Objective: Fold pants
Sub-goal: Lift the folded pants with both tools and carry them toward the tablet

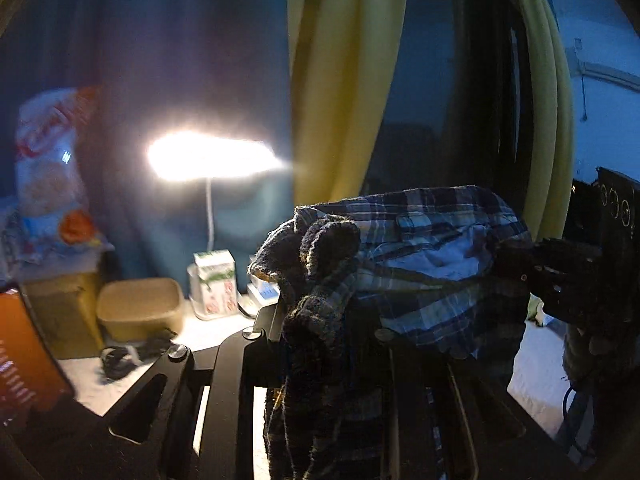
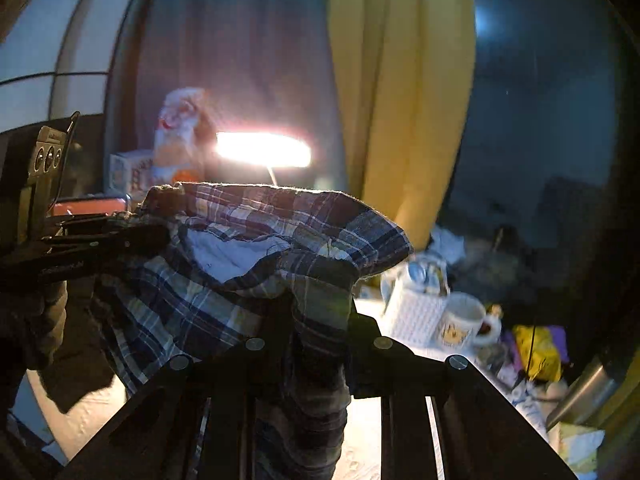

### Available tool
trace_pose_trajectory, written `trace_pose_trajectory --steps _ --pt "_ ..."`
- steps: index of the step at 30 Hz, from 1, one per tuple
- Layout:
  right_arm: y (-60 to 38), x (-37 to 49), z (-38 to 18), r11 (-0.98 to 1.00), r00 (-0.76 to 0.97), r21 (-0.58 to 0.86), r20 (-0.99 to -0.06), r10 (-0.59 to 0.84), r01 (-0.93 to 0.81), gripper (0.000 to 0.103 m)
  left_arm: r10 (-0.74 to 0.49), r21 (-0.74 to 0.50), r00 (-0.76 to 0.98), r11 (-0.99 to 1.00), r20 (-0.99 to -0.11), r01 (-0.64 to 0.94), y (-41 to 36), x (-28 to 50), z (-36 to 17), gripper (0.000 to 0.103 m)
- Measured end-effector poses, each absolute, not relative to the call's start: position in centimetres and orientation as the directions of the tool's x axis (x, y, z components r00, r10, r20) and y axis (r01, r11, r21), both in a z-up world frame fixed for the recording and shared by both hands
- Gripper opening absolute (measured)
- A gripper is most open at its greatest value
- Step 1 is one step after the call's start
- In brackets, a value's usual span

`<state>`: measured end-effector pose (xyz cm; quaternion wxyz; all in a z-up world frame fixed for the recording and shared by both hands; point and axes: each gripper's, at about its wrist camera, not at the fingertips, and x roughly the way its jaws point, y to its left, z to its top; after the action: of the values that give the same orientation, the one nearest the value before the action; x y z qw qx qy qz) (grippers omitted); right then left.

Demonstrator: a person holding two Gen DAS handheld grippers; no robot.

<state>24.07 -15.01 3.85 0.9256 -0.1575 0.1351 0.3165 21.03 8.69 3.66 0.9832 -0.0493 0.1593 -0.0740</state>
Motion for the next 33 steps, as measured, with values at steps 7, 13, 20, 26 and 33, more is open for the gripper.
trace_pose_trajectory --steps 7,13,20,26,33 --pt "-12.9 19.2 6.6 0.721 0.756 -0.236 -0.28 0.592 -0.652 0.019 -0.082 -0.087 0.974 0.994 -0.212 0.065 10.8 14.9 6.4 0.019" --pt "-10.5 15.7 7.8 0.691 0.725 -0.22 -0.234 0.648 -0.688 0.019 -0.012 -0.064 0.985 0.998 -0.174 0.001 12.8 10.1 7.4 0.019" --pt "-6.9 11.7 7.3 0.635 0.668 -0.209 -0.228 0.708 -0.744 0.019 0.052 -0.071 0.986 0.995 -0.158 -0.064 15.7 4.7 7.4 0.019" --pt "-4.9 10.0 6.0 0.599 0.618 -0.156 -0.246 0.746 -0.785 0.019 0.1 -0.061 0.98 0.992 -0.174 -0.112 17.1 1.4 6.5 0.019" --pt "-2.6 10.3 3.7 0.583 0.59 -0.123 -0.31 0.746 -0.803 0.019 0.11 -0.092 0.961 0.986 -0.252 -0.137 19.1 2.3 3.9 0.019"
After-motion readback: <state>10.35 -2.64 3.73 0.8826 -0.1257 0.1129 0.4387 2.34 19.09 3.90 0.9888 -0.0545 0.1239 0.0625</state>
